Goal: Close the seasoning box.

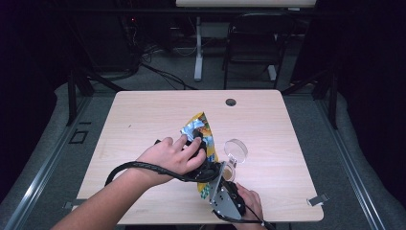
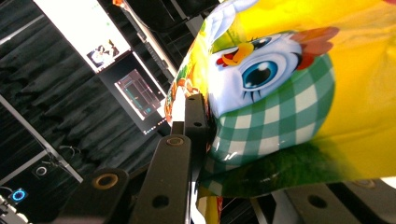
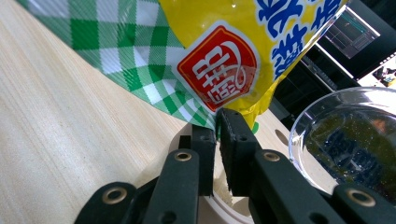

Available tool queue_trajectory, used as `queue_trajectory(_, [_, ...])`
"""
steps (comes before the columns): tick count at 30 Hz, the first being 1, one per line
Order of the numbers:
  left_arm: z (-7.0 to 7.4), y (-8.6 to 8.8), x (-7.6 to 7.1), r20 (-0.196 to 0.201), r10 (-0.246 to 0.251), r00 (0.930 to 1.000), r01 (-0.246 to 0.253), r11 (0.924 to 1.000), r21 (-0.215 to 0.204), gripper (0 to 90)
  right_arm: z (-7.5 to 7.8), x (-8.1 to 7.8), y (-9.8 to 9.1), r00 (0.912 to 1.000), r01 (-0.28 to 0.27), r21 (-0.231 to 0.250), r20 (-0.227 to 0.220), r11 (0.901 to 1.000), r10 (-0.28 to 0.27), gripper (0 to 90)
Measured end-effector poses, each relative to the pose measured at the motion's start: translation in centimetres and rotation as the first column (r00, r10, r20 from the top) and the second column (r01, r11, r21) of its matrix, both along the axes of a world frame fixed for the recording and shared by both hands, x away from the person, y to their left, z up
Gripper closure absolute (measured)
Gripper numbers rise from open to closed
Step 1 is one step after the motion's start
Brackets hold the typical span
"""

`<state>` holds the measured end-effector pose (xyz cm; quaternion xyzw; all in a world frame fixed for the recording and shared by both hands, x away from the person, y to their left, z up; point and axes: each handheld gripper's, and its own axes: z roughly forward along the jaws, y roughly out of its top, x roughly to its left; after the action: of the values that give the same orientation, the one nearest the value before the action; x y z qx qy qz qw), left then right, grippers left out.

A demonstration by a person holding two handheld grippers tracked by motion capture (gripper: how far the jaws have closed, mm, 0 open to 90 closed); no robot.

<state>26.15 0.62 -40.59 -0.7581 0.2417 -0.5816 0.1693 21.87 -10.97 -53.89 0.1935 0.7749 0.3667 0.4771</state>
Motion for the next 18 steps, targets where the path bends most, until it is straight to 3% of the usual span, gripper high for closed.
queue_trajectory(18, [0.07,-0.25,-0.06,-0.004,0.0,1.0,0.0,1.0,0.001,81.4,0.0,0.01,-0.03,1.0,0.0,0.0,0.003,1.0,0.0,83.0])
